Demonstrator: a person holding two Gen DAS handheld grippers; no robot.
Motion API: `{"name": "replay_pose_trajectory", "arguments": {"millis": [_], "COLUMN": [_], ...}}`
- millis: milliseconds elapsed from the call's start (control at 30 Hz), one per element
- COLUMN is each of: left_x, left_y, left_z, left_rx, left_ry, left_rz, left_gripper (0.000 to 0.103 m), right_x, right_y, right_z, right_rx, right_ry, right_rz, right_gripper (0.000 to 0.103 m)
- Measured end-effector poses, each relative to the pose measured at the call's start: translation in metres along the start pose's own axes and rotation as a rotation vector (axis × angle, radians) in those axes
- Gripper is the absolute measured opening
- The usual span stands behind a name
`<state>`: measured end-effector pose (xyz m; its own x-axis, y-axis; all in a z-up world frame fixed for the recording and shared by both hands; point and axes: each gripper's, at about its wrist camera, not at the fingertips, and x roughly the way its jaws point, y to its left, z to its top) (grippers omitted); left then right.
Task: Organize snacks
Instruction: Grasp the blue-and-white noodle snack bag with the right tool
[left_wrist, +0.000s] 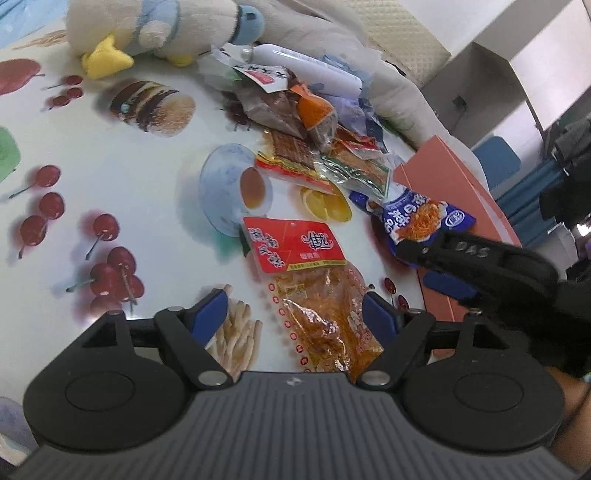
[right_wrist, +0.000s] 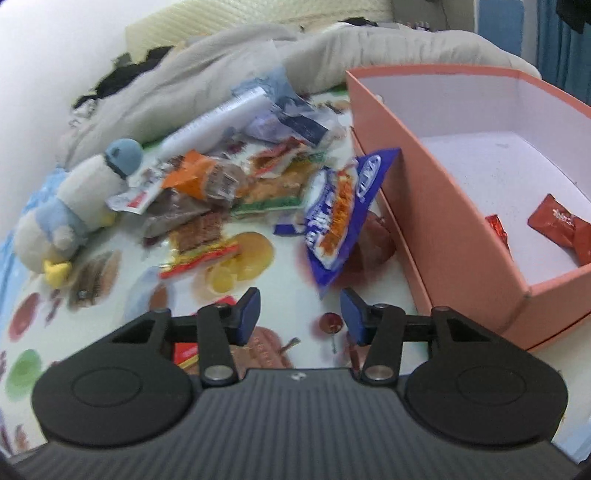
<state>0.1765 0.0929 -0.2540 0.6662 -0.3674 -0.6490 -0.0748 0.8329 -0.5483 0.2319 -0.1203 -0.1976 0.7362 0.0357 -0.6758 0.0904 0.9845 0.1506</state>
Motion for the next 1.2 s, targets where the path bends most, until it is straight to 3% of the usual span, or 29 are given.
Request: {"name": "replay_pose_trajectory", "arguments": {"millis": [100, 167, 233, 333, 567, 1033, 1200], "left_x": [-0.004, -0.005, -0.006, -0.009, -0.027, -0.059, -0.064], "left_y": [0.003, 0.004, 0.004, 0.003, 0.005, -0.006, -0.011], "left_z": [0.0, 0.0, -0.001, -0.003, -0.01, -0.034, -0.035], "left_rx": [-0.015, -0.015, -0.017, -0.026, -0.086, -0.097, -0.085], "left_ry": [-0.003, -0.001, 0.001, 0.0, -0.018, -0.03, -0.027], "left_rz": [0.0, 0.001, 0.005, 0.013, 0.051, 0.089, 0.091], "left_gripper": [0.082, 0.082, 0.082, 0.082, 0.081, 0.081, 0.081], "right_x": [0.012, 0.019, 0.024, 0.021, -0.011, -0.071, -0.08], "right_y": [-0.002, -0.004, -0.005, -0.006, -0.004, -0.023, -0.021], "right_z": [0.001, 0.003, 0.005, 0.006, -0.008, -0.07, -0.089], "right_rx": [0.017, 0.027, 0.016, 0.01, 0.004, -0.032, -0.05], "right_ry": [-0.013, -0.014, -0.018, -0.02, -0.027, 0.083, 0.158], "right_rz": [-0.04, -0.055, -0.063, -0.044, 0.017, 0.146, 0.228], "right_gripper": [0.047, 0.036, 0.015, 0.006, 0.004, 0.004, 0.004]}}
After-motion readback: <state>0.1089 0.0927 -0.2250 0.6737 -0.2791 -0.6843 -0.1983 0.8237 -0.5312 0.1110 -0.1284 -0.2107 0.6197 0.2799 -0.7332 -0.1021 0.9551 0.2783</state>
